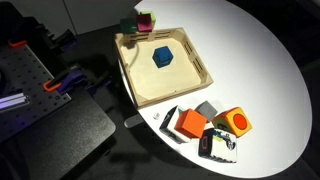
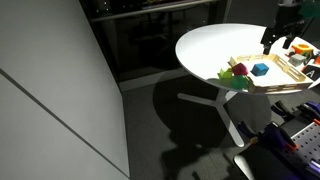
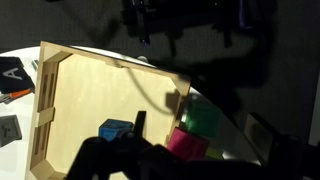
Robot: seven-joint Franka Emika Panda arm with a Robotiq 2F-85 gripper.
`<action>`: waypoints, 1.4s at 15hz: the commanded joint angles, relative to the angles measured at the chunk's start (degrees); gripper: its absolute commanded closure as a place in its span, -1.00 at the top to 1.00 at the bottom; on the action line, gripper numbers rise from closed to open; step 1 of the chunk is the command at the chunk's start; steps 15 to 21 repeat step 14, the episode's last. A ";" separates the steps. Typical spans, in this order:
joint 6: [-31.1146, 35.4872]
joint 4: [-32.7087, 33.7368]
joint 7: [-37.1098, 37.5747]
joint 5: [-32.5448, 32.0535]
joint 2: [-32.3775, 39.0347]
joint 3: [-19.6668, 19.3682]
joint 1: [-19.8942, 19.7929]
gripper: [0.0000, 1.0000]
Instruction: Pick up the blue block and put it in the wooden tray
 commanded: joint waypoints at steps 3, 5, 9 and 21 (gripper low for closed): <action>0.34 -3.65 0.97 -1.12 -8.95 2.48 -0.78 1.00; -0.38 -1.86 -0.06 0.08 -6.41 2.44 -0.74 1.00; -0.38 -2.15 -0.03 0.07 -6.62 2.71 -0.71 1.00; -0.38 -2.16 -0.02 0.06 -6.26 2.70 -0.74 1.00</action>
